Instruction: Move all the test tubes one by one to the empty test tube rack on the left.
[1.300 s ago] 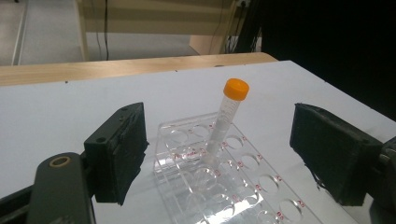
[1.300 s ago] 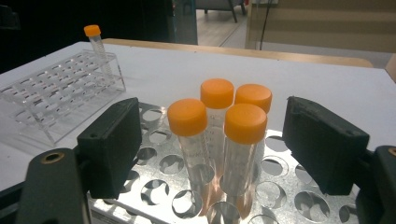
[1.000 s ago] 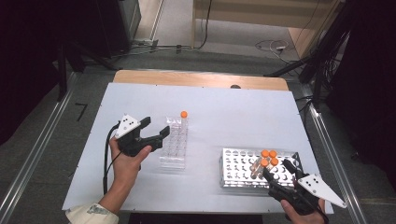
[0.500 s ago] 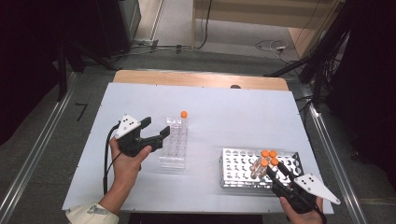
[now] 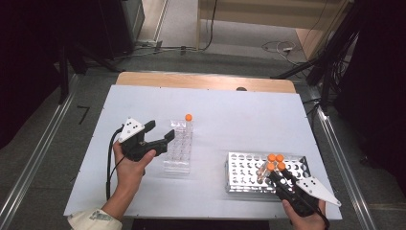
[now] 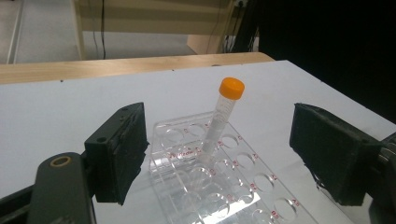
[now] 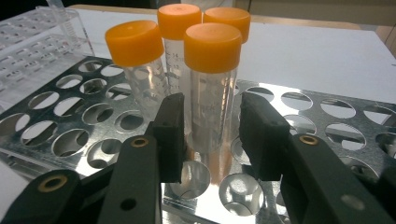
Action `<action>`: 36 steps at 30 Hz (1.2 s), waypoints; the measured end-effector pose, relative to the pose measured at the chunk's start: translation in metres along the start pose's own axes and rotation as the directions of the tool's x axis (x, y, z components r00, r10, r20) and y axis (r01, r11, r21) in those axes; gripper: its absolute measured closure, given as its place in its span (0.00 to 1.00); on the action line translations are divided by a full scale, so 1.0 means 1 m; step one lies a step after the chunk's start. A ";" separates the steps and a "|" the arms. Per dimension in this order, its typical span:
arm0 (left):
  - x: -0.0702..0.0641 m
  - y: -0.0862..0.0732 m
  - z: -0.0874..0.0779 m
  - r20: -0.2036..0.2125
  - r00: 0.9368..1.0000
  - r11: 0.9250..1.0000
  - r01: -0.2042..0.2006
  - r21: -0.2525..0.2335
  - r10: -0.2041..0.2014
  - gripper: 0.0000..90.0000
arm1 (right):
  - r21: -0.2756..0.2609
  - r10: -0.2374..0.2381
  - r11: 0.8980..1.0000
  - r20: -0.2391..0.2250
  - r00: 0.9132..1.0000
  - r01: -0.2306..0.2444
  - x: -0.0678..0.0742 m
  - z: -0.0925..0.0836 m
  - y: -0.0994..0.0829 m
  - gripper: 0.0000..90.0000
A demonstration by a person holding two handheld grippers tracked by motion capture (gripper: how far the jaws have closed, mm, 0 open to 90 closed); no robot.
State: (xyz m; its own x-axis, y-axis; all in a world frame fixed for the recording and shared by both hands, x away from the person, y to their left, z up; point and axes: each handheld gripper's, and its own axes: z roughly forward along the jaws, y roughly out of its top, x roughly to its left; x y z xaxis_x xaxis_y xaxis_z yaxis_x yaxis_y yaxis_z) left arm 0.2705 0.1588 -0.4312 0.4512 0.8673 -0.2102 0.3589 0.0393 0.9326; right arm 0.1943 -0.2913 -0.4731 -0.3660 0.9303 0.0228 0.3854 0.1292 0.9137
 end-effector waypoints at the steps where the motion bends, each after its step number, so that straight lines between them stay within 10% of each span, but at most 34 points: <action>1: 0.000 0.000 0.000 0.000 1.000 1.000 0.000 0.000 0.000 0.22 | -0.001 -0.001 1.000 0.005 1.000 0.001 0.000 0.000 0.000 0.69; 36: 0.000 0.000 0.000 0.014 1.000 1.000 0.000 -0.002 0.000 0.20 | -0.129 0.019 0.991 -0.012 1.000 -0.020 0.001 -0.026 0.029 0.80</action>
State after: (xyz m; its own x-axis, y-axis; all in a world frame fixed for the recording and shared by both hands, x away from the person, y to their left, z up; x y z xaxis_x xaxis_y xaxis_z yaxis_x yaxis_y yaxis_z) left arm 0.2708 0.1585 -0.4310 0.4625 0.8604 -0.2140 0.3574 0.0400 0.9331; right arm 0.1830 -0.2952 -0.4356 -0.3692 0.9283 0.0451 0.2801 0.0649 0.9578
